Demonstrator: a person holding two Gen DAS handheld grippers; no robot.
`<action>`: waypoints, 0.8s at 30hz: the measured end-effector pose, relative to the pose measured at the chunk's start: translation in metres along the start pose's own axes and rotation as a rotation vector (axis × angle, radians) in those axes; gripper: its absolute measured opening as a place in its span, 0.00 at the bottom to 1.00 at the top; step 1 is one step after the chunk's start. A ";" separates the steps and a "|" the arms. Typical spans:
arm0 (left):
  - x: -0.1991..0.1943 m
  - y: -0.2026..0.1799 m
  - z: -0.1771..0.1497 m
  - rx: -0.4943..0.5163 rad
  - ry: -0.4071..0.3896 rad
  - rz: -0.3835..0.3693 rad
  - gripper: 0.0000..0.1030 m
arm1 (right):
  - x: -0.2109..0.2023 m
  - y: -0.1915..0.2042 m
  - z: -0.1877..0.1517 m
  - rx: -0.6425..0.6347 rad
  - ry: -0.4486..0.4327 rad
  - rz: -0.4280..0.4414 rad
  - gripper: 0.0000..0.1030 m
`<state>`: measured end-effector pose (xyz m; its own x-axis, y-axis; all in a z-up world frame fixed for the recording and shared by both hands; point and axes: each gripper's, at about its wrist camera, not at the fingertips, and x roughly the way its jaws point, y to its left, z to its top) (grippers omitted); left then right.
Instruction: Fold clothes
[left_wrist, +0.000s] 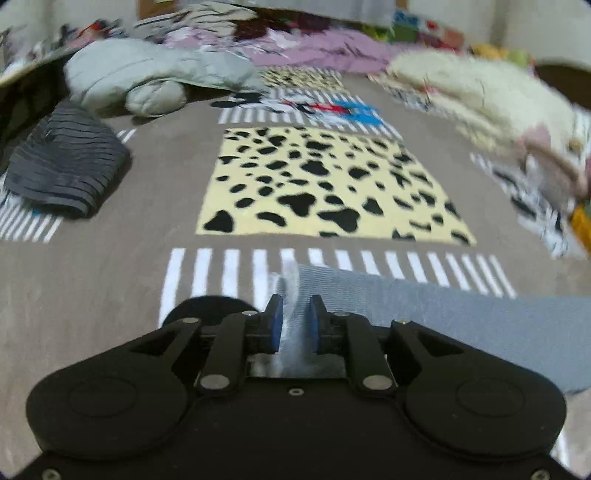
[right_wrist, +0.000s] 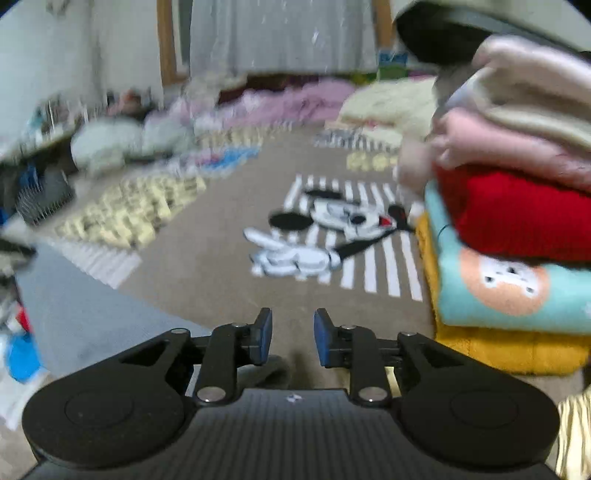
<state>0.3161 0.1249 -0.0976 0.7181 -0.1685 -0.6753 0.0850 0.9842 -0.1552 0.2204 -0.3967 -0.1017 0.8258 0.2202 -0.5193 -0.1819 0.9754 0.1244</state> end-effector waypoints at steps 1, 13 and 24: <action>-0.004 0.008 -0.002 -0.046 -0.012 -0.011 0.14 | -0.007 0.007 -0.004 -0.006 -0.021 0.029 0.29; -0.011 0.024 -0.021 -0.272 -0.028 -0.107 0.28 | -0.004 0.031 -0.041 -0.003 -0.047 0.025 0.42; -0.046 -0.112 -0.036 0.159 -0.208 -0.004 0.20 | -0.012 0.048 -0.061 -0.030 -0.138 -0.006 0.34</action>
<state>0.2493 0.0202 -0.0749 0.8425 -0.1737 -0.5099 0.1839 0.9825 -0.0308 0.1693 -0.3516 -0.1415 0.8922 0.2129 -0.3983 -0.1908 0.9770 0.0948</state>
